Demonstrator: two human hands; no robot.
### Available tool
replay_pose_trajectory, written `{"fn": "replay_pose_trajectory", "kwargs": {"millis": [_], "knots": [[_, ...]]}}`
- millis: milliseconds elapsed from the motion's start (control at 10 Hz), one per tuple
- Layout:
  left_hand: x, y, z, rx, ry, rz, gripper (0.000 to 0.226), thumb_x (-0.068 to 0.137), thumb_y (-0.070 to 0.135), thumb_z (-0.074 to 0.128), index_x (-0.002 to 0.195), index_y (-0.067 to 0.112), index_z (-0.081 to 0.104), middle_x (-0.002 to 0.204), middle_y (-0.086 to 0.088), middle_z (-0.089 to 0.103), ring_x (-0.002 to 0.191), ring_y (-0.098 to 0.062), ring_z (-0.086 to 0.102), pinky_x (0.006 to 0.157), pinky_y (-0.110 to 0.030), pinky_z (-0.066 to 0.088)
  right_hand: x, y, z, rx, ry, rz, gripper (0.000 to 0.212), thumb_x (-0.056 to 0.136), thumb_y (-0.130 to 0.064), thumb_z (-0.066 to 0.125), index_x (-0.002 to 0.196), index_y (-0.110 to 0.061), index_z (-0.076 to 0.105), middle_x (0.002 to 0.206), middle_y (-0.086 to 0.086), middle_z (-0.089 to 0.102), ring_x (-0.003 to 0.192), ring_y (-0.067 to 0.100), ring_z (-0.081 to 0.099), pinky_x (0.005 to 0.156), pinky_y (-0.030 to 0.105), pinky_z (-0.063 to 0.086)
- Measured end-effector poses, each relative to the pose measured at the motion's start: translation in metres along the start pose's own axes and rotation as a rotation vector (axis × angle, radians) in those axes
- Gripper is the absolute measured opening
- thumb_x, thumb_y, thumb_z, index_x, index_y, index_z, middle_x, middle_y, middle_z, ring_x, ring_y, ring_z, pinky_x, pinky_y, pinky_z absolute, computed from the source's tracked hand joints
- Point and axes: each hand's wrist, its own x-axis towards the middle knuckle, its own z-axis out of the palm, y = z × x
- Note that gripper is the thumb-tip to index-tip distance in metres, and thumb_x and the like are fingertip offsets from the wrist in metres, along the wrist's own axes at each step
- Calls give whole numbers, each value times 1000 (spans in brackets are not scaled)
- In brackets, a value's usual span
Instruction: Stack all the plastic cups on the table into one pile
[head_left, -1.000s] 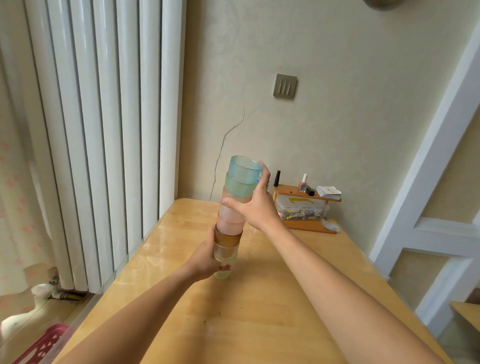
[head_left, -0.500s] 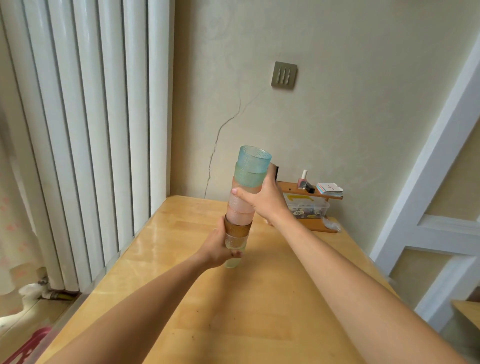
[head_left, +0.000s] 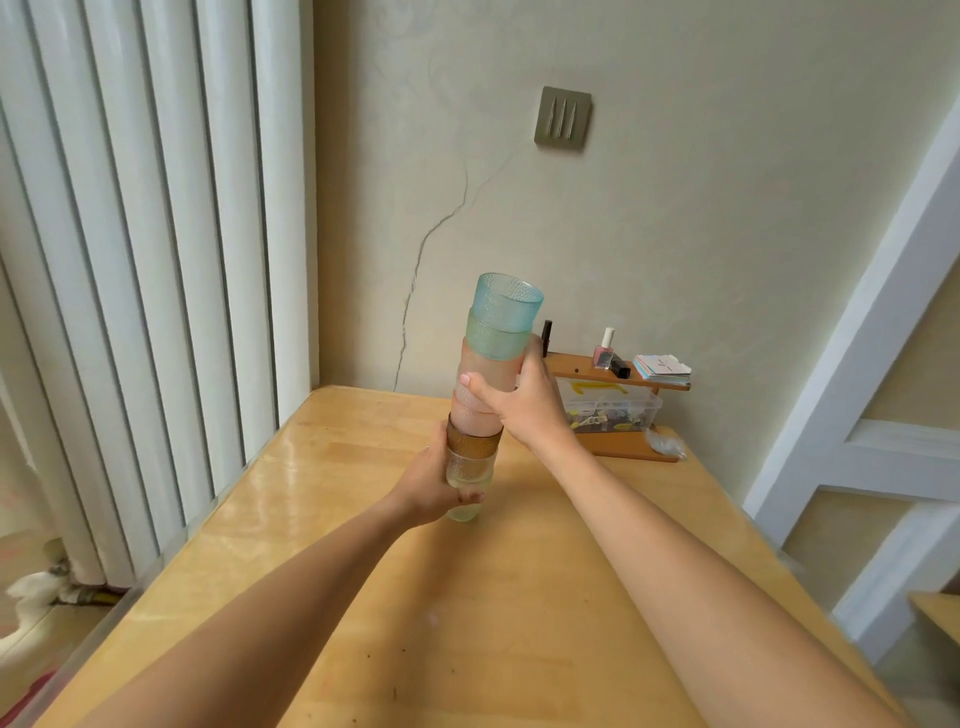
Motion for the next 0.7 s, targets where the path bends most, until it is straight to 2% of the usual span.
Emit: {"fn": "replay_pose_trajectory", "kwargs": {"millis": [100,200,300,400,500,600,700], "knots": [[1,-2,0,10,-12,2,99,73,18,95,149,16,31,132,-5,66,116,-26,65,88,-31,50,-2,7,7,47,27,-13,73,76,-37,87,134,-21,45,125,-4,65,111,17,63,90,30,52],[2,-5,-1,13,-7,-11,101,69,22,95,148,17,31,131,-6,67,117,-29,66,93,-37,54,-2,11,10,53,31,-29,77,76,-35,88,137,-19,43,127,-3,65,113,16,61,88,25,47],[3,-2,-1,13,-18,-52,99,69,19,94,145,15,32,132,-9,66,119,-32,65,97,-42,56,-2,10,9,52,17,-26,77,75,-34,89,135,-19,43,125,-5,64,112,15,60,88,26,46],[2,-2,3,5,-10,-72,102,71,14,94,148,14,28,134,-12,62,123,-32,62,97,-39,54,-3,8,7,60,7,-26,77,76,-33,88,136,-19,42,122,-9,61,110,12,58,87,24,44],[-6,3,2,12,7,-124,126,66,16,97,160,18,12,144,-17,48,136,-34,48,112,-42,45,-5,6,7,73,1,0,87,77,-32,88,144,-19,35,130,-5,61,114,12,57,89,23,43],[-15,8,0,-18,17,-152,137,69,15,97,165,19,-2,156,-26,31,148,-36,35,119,-41,35,-9,4,7,97,-4,2,98,77,-35,88,151,-23,25,139,-3,57,124,17,57,96,28,47],[-30,20,-11,-36,96,-132,131,74,17,96,165,21,2,161,-26,28,152,-37,34,122,-45,35,-17,-6,2,149,13,18,104,77,-36,88,153,-26,18,138,-6,51,124,13,54,101,33,49]]}}
